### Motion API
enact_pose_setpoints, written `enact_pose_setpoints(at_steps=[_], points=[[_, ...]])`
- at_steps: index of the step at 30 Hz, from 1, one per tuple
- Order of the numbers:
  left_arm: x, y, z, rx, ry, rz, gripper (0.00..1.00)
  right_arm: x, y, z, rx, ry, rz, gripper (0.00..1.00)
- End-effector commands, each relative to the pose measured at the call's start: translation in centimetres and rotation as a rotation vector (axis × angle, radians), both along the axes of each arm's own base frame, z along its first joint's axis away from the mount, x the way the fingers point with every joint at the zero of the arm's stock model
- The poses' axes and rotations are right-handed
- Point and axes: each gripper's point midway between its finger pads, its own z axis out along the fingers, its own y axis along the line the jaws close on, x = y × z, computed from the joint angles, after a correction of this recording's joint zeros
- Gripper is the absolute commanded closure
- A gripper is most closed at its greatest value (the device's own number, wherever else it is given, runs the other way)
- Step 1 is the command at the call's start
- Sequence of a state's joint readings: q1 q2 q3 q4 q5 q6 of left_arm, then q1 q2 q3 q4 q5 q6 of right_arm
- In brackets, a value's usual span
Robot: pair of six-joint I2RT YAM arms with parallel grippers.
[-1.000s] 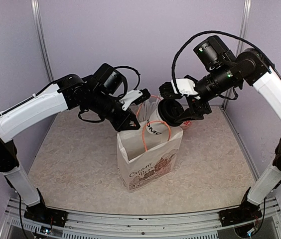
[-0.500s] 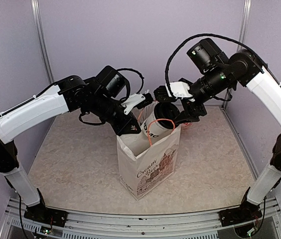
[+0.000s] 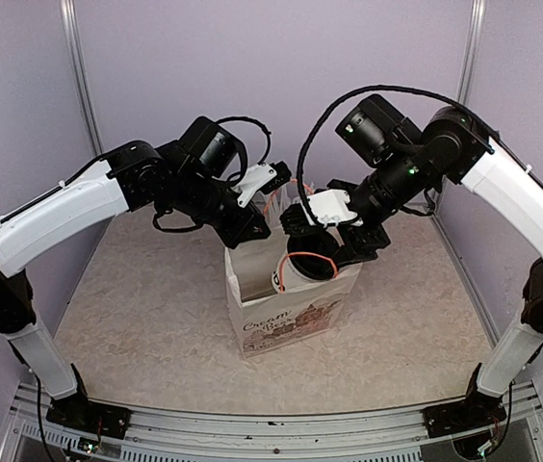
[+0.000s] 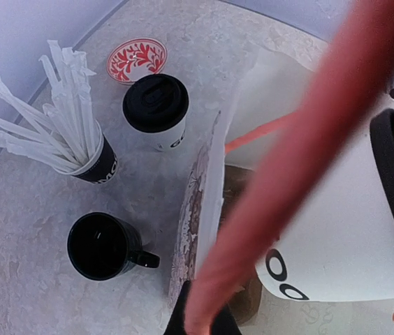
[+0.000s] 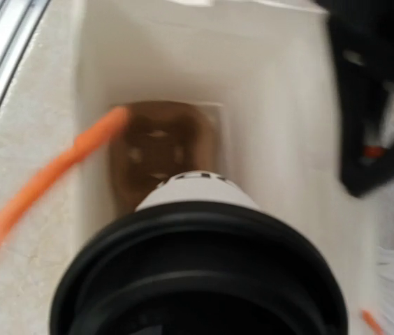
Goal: Pack the takeout coffee
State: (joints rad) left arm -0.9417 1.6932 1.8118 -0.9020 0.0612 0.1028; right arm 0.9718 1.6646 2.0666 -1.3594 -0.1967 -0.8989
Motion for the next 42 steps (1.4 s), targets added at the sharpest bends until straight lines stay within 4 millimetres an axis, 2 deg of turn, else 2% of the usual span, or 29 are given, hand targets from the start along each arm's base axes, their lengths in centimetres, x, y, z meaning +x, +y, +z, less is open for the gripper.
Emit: enact_pose_setpoints(at_steps=[1, 6, 10, 12, 17, 20, 23, 27, 29, 33, 36, 42], points=[[0.7, -0.6, 2.8, -0.08, -0.049, 0.001, 1.0, -1.0, -0.6, 0.4, -0.008, -0.011, -0.006, 0.54], [0.0, -1.5, 2.8, -0.094, -0.058, -0.049, 1.0, -2.0, -0.5, -0.9, -0.034, 0.03, 0.01, 0.54], [-0.5, -1.6, 3.4, -0.122, -0.075, -0.069, 1.0, -2.7, -0.5, -2.4, -0.073, 0.052, 0.021, 0.54], [-0.7, -1.5, 3.7, -0.139, -0.08, -0.072, 0.96, -2.8, -0.4, -2.4, -0.071, 0.055, 0.022, 0.54], [-1.2, -1.6, 4.6, -0.175, -0.077, -0.085, 0.76, -4.0, -0.1, -2.5, -0.075, 0.06, 0.054, 0.54], [-1.8, -1.5, 5.6, -0.196, -0.08, -0.091, 0.56, -4.9, -0.2, -3.5, -0.105, 0.069, 0.072, 0.54], [-2.8, -1.4, 6.9, -0.22, -0.092, -0.108, 0.43, -5.8, -0.8, -4.4, -0.139, 0.061, 0.083, 0.55], [-3.7, -0.5, 9.0, -0.268, -0.123, -0.112, 0.36, -6.4, -1.3, -5.2, -0.176, 0.038, 0.085, 0.55], [-3.3, 0.2, 9.0, -0.273, -0.149, -0.083, 0.31, -6.5, -1.6, -5.6, -0.194, 0.021, 0.081, 0.54], [-0.6, 2.0, 7.0, -0.272, -0.143, 0.022, 0.28, -6.1, -2.2, -6.6, -0.226, -0.026, 0.064, 0.56], [1.4, 2.2, 4.9, -0.291, -0.078, 0.065, 0.28, -5.2, -2.4, -7.1, -0.242, -0.083, 0.036, 0.57], [2.8, 0.9, -0.3, -0.233, -0.005, 0.067, 0.29, -5.0, -2.7, -7.7, -0.23, -0.133, 0.01, 0.58]])
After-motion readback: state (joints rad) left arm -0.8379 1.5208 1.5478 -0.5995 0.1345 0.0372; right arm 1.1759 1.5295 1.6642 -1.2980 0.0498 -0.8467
